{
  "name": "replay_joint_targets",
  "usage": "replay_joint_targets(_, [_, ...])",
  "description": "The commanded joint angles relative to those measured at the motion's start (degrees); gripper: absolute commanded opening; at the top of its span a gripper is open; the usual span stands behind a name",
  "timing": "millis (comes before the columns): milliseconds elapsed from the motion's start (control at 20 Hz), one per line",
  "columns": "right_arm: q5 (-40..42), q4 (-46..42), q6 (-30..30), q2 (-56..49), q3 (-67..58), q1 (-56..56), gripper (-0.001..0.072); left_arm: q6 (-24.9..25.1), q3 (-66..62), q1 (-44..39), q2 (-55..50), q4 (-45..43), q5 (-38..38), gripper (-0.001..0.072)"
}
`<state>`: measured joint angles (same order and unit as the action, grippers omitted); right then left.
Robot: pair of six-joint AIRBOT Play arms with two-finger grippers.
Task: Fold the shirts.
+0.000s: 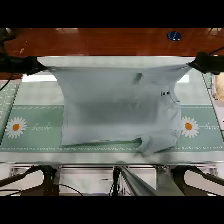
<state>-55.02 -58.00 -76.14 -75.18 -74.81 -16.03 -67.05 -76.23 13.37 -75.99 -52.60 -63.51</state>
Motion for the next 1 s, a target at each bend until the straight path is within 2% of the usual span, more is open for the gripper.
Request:
replay_joint_targets(0, [8.35,-3.19,1.68,-7.54,0.13,5.11,0.0014,3.82,-2.78,-2.03,-8.98,3.08,2.91,0.0023])
replay_joint_targets(250, [21.24,-3.17,1.64,-13.42,0.13,7.67,0.0014,5.09,-2.8,-2.21,-15.21,1.38,5.16,0.0023])
replay_joint_targets(500, [32.41,-2.03,1.57,-14.01,0.13,6.45,0.0014,6.56,-3.5,-2.23,-15.69,1.46,14.71,0.0023])
replay_joint_targets(600, [31.04,-2.54,1.68,-14.08,0.13,6.14,0.0014,8.09,-3.45,-2.73,-15.89,1.38,14.71,0.0023])
replay_joint_targets(750, [25.2,-6.19,3.06,-14.05,0.13,6.34,0.0014,9.86,-3.04,-3.04,-16.52,1.11,10.82,0.0023])
replay_joint_targets(950, [12.5,-11.87,3.06,-13.33,0.13,6.1,0.0014,8.41,-3.02,-1.92,-16.04,-3.63,-0.33,0.0022])
